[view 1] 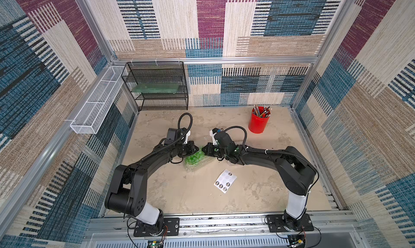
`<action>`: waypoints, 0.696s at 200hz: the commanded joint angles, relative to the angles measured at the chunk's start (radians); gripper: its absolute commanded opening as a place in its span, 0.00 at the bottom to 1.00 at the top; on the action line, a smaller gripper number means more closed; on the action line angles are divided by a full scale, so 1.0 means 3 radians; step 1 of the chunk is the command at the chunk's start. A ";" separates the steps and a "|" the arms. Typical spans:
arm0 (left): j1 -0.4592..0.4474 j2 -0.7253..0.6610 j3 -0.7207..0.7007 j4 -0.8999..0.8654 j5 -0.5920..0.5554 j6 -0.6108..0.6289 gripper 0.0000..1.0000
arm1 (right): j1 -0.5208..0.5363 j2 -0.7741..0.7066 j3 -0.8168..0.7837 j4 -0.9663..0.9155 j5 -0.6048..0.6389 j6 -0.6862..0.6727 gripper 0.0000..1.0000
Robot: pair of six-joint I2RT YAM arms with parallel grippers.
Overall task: Label fruit boxes
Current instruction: Stick the label on the fruit box.
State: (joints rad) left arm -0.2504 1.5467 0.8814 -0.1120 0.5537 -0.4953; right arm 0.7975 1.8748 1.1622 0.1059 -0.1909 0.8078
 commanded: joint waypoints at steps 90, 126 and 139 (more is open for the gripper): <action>0.0014 -0.0265 -0.0070 -0.0347 -0.0414 0.0232 0.08 | 0.0001 -0.0047 -0.0047 -0.0026 0.0017 -0.0026 0.00; 0.0032 -0.0489 -0.0069 -0.0463 -0.0480 0.0234 0.08 | -0.0004 -0.0123 -0.0042 -0.0023 0.0040 -0.0066 0.00; 0.0035 -0.0652 -0.0060 -0.0499 -0.0549 0.0216 0.12 | -0.0004 -0.0208 -0.0049 -0.0023 0.0094 -0.0108 0.00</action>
State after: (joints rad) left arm -0.2440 1.4151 0.8608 -0.2302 0.4267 -0.4637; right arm 0.7963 1.8503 1.1503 0.0994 -0.1905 0.8043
